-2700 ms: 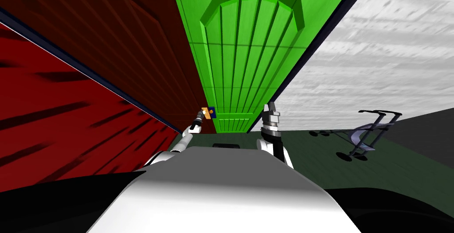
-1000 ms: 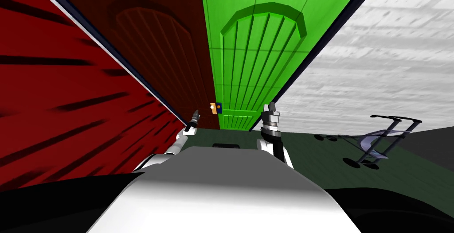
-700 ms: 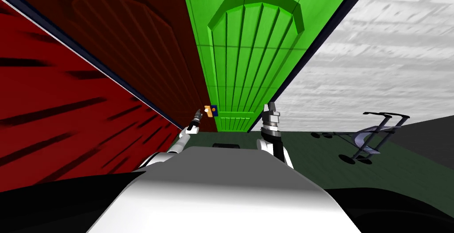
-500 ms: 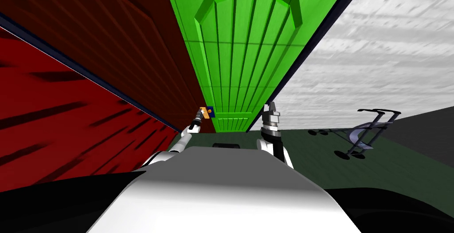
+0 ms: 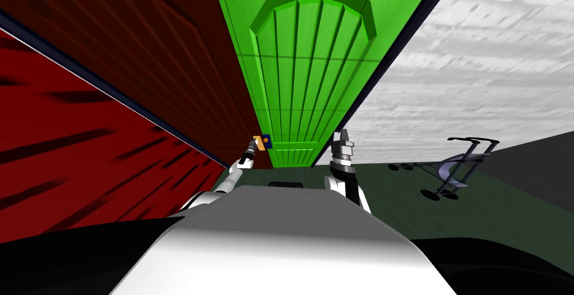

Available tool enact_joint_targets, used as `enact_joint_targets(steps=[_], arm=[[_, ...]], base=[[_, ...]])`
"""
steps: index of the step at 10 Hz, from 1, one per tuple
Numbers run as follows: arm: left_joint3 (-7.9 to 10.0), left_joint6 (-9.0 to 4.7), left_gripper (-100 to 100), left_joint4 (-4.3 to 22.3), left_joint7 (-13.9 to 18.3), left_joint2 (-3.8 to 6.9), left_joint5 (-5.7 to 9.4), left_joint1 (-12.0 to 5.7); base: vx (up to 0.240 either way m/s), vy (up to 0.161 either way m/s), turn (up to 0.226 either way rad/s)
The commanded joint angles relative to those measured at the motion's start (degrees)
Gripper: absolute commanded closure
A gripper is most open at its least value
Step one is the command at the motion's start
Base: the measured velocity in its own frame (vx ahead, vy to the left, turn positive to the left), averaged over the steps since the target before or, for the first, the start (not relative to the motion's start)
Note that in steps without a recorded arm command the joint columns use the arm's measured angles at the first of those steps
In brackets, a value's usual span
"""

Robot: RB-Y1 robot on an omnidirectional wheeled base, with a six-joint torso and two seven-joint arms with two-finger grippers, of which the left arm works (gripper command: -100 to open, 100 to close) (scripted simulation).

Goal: Pull the door open

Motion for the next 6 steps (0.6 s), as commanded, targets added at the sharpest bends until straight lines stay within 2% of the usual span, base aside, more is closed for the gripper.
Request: enact_joint_targets(steps=[1,2,4,5,6], arm=[[0.32,-0.02,100,0.05,0.03,0.28,0.08,0.07],[0.73,0.08,100,0.49,0.18,1.14,0.23,1.09],[0.97,0.08,100,0.66,0.43,1.92,0.36,1.78],[-0.37,-0.29,-100,0.03,0.79,1.45,0.23,1.12],[-1.06,-0.34,-100,-0.53,1.09,1.42,0.20,1.17]], base=[[0.000,0.000,0.000],[-0.151,0.097,0.075],[-0.189,0.147,0.141],[-0.218,0.059,-0.052],[-0.221,-0.020,-0.112]])
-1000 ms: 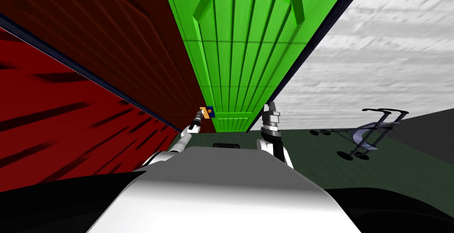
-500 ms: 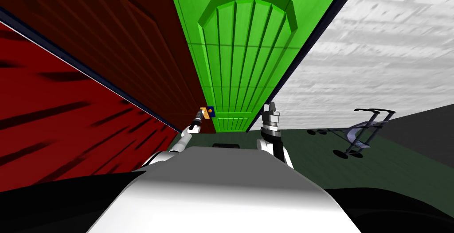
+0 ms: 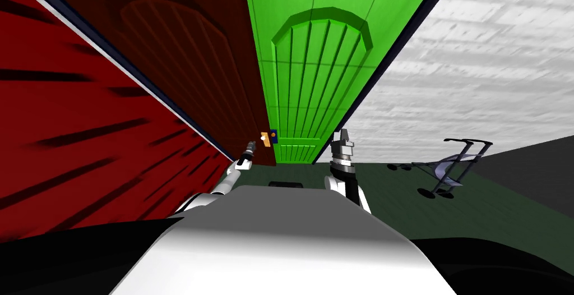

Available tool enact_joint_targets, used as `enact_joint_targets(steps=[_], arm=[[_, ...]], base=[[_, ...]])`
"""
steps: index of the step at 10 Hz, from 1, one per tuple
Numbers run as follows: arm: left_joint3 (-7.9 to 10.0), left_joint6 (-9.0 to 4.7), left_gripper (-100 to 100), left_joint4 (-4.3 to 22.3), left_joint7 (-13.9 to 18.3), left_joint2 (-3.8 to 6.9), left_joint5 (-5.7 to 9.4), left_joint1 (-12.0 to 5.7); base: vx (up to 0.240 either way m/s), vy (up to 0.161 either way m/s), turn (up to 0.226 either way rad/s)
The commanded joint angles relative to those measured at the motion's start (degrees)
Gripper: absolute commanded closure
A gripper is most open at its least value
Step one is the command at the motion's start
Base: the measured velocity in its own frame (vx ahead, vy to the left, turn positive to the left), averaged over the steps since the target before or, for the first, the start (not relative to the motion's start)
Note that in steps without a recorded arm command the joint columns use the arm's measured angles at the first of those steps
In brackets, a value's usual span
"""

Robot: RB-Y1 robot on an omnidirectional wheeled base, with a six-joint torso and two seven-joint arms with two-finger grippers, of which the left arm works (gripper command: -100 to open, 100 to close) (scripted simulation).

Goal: Pull the door open

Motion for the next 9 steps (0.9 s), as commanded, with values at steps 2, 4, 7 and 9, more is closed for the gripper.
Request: enact_joint_targets(steps=[2,4,7,9], arm=[[-2.01,-0.21,-100,-1.54,0.87,-0.16,-0.09,0.05],[-3.48,-0.30,-100,-2.71,1.51,-0.23,-0.15,0.14],[-0.77,-0.24,-100,-0.59,0.71,0.75,0.07,1.36],[-0.21,-0.42,-100,0.05,0.40,0.60,0.01,1.19]], base=[[-0.198,-0.052,-0.061],[-0.199,-0.014,-0.071],[-0.002,0.096,0.124],[0.164,0.097,-0.009]])
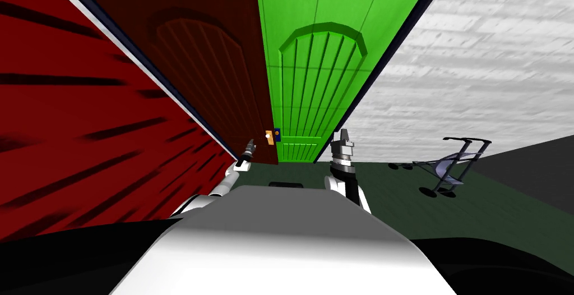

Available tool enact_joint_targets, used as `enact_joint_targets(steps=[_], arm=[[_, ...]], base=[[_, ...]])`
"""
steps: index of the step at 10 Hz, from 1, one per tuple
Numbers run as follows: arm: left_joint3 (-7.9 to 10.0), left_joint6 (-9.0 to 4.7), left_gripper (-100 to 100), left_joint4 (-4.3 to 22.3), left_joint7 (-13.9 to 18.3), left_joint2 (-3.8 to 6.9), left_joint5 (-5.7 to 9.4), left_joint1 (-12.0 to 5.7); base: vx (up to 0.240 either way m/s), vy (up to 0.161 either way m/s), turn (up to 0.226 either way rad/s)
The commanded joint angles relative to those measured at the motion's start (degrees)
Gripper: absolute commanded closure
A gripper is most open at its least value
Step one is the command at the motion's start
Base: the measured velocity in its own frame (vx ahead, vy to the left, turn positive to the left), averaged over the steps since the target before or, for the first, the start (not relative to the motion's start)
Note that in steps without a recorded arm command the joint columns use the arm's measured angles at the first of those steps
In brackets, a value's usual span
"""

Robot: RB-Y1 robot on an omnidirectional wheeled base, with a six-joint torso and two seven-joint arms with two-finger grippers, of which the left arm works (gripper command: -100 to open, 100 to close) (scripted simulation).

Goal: Pull the door open

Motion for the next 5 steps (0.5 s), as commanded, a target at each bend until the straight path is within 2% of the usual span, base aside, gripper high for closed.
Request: enact_joint_targets(steps=[1,2,4,5], arm=[[0.11,0.05,-100,-0.07,-0.37,-0.51,-0.11,-0.39],[-0.18,-0.05,-100,-0.21,-0.44,-0.98,-0.23,-0.95],[-0.71,-0.16,-100,-0.55,-0.50,-1.64,-0.39,-1.72],[-0.69,-0.65,-100,0.34,-0.26,-1.32,-0.34,-1.86]], base=[[0.217,-0.013,-0.078],[0.212,-0.055,-0.123],[0.196,-0.121,-0.121],[0.078,-0.057,-0.012]])
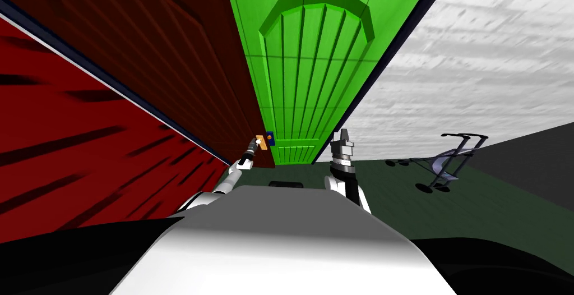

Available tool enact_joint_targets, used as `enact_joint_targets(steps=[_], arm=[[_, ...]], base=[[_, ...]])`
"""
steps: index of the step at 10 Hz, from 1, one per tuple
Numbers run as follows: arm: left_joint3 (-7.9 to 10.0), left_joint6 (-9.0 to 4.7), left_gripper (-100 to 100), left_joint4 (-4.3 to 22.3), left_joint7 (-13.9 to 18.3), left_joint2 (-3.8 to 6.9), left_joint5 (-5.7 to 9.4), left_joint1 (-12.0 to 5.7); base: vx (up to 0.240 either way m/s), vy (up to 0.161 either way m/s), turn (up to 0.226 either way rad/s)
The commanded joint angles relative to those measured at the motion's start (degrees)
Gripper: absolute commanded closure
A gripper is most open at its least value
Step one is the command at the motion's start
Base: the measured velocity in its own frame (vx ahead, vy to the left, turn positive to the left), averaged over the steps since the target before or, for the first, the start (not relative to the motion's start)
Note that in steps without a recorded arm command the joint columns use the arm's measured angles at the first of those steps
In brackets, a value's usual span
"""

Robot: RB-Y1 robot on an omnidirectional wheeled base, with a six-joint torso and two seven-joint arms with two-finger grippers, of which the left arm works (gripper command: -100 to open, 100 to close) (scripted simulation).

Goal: Pull the door open

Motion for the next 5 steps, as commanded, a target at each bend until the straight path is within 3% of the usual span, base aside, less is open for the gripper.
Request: enact_joint_targets(steps=[1,5], arm=[[0.02,-0.10,100,0.16,0.03,0.06,0.01,0.03],[0.02,-0.10,100,0.16,0.03,0.06,0.01,0.03]], base=[[-0.006,0.003,0.013],[-0.021,0.017,0.000]])
